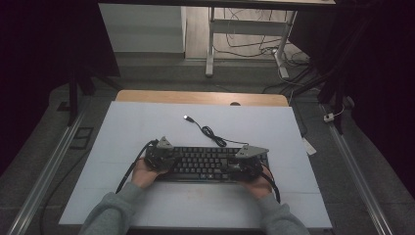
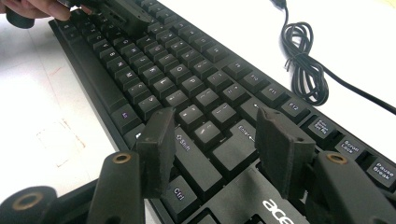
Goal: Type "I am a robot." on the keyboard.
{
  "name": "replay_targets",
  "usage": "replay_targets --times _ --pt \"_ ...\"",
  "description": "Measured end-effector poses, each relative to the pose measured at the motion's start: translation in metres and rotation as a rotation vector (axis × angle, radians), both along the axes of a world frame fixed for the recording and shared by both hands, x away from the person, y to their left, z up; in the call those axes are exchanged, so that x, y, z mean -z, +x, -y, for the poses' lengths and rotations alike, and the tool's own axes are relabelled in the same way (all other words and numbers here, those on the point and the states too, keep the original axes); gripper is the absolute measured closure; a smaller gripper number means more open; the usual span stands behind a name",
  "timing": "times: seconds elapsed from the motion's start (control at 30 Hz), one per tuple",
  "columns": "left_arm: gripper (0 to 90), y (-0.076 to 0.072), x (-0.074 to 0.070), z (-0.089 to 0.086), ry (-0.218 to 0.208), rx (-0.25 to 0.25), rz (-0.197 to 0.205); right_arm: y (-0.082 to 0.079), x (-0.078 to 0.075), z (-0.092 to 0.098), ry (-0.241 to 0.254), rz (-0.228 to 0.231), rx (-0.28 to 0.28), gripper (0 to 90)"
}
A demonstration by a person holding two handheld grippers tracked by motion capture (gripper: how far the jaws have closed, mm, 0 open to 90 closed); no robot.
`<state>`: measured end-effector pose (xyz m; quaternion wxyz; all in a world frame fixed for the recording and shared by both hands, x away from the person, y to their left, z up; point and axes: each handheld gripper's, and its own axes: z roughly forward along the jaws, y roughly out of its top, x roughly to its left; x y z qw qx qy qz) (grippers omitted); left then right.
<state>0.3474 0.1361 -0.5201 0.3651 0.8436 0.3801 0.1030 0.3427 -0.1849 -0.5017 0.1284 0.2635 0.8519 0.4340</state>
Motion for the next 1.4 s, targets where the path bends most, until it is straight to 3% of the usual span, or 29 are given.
replay_targets --times 0.3,0.53,0.73,0.93,1.23,1.4 --pt "88.8 -0.006 -0.01 -0.006 -0.031 -0.007 0.02 0.0 -0.002 0.001 0.004 0.006 0.003 48.4" --pt "84.7 -0.016 -0.022 -0.022 -0.071 -0.017 0.04 0.0 -0.002 0.003 0.007 0.006 0.01 48.3" --pt "66.5 -0.027 -0.026 -0.041 -0.09 -0.041 0.04 0.0 -0.003 0.004 0.007 0.006 0.014 48.2" --pt "47.2 -0.035 -0.026 -0.056 -0.097 -0.072 0.016 0.0 -0.003 0.004 0.011 0.003 0.012 47.9" --pt "34.3 -0.049 -0.022 -0.074 -0.092 -0.102 0.009 0.0 -0.003 0.004 0.018 0.002 0.007 47.5" --pt "29.8 -0.049 -0.02 -0.08 -0.093 -0.117 0.003 -0.001 -0.004 0.002 0.025 0.005 -0.001 47.7"
